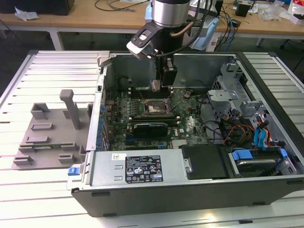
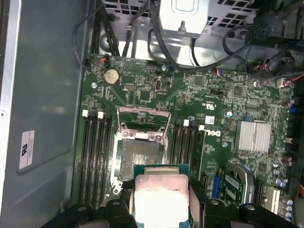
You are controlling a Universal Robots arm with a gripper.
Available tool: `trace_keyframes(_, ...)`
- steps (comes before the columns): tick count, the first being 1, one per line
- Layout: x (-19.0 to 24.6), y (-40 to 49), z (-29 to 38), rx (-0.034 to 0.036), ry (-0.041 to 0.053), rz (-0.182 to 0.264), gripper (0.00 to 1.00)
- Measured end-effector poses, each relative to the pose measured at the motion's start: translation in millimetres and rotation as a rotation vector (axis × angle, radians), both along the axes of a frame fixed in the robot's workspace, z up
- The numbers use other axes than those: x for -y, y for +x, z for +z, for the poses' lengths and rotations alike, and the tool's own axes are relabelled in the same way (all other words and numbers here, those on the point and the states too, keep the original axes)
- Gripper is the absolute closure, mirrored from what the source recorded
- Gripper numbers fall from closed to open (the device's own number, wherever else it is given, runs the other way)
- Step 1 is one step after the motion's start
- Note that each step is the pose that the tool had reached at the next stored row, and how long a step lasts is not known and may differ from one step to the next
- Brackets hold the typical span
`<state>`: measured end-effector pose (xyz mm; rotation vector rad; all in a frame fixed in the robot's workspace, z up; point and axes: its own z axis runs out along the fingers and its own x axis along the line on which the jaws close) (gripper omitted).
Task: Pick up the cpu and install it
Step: 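Place the cpu into insertion slot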
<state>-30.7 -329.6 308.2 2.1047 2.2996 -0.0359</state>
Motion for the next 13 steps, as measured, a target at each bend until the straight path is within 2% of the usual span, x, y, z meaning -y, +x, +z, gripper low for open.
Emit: trace_keyframes(13, 0.0, 0.0, -0.8, 0.0, -0.0013, -0.155, 0.45)
